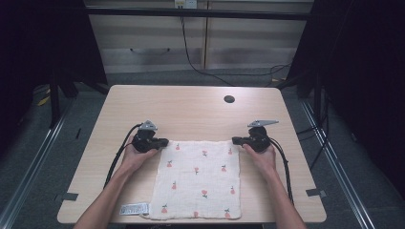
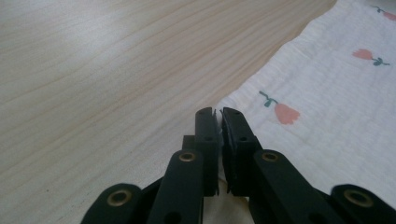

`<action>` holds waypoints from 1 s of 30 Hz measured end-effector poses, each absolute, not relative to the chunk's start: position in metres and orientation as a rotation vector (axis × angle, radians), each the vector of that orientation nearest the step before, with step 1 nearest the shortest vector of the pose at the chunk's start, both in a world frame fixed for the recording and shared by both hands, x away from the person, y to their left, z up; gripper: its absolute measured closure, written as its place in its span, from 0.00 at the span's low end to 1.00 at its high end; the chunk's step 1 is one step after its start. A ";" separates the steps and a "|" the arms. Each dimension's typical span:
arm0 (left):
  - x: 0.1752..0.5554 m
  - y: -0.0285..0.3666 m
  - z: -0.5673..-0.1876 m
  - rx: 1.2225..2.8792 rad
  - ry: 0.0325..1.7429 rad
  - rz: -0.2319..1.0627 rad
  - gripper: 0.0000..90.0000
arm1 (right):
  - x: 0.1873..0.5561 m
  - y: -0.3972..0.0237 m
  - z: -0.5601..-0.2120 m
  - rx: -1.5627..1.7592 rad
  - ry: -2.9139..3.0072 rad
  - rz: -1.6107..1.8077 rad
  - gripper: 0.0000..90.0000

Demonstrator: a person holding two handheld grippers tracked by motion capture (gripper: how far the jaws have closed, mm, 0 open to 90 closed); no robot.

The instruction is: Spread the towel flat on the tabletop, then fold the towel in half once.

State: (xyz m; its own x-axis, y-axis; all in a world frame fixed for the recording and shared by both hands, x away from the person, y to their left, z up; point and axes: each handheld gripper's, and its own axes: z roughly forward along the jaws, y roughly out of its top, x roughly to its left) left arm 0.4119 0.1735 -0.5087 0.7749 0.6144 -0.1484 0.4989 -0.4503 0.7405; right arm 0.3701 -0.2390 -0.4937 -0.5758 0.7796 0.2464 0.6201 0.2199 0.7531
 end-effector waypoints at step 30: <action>0.401 0.191 -0.467 1.944 0.822 0.155 0.97 | 0.359 -0.252 -0.457 1.277 2.165 1.480 0.99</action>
State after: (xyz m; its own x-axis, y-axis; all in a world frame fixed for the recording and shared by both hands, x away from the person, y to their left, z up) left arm 0.4015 0.1908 -0.4672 0.7626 0.6047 -0.2297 0.4794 -0.2900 0.8283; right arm 0.3586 -0.2520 -0.4572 -0.5966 0.7545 0.2733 0.5285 0.1131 0.8414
